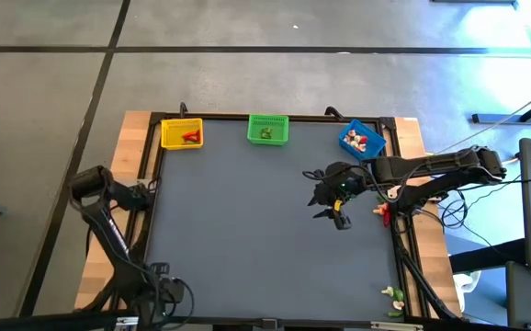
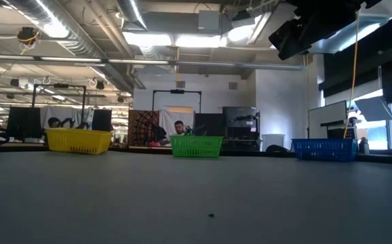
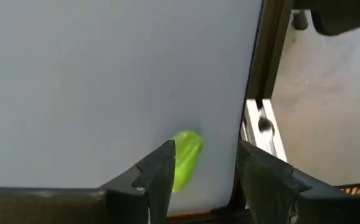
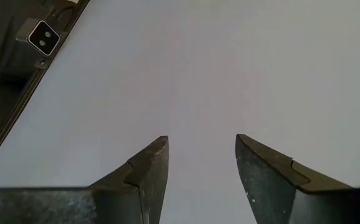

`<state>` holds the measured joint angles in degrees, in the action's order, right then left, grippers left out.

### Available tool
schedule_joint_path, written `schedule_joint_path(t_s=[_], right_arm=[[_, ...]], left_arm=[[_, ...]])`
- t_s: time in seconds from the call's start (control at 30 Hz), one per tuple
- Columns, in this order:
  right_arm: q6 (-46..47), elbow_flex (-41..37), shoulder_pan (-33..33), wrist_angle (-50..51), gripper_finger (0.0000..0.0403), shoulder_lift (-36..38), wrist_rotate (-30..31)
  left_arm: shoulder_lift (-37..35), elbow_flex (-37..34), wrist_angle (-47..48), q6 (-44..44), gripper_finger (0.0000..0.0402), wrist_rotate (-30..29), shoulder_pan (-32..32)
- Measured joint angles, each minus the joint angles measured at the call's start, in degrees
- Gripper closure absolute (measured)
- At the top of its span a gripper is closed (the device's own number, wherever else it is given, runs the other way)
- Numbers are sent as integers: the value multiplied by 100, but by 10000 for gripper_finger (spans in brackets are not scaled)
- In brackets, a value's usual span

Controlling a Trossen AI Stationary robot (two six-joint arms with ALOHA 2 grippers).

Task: Sort produce into baskets
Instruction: Put the small green chili pepper into the green basket

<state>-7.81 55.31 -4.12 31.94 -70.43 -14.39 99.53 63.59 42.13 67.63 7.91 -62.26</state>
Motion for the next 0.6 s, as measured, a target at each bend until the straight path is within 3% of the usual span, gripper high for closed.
schedule_joint_path(t_s=[0.6], right_arm=[[0,0,0,-3,216,4,0]], left_arm=[[80,-68,401,86,255,-517,-429]])
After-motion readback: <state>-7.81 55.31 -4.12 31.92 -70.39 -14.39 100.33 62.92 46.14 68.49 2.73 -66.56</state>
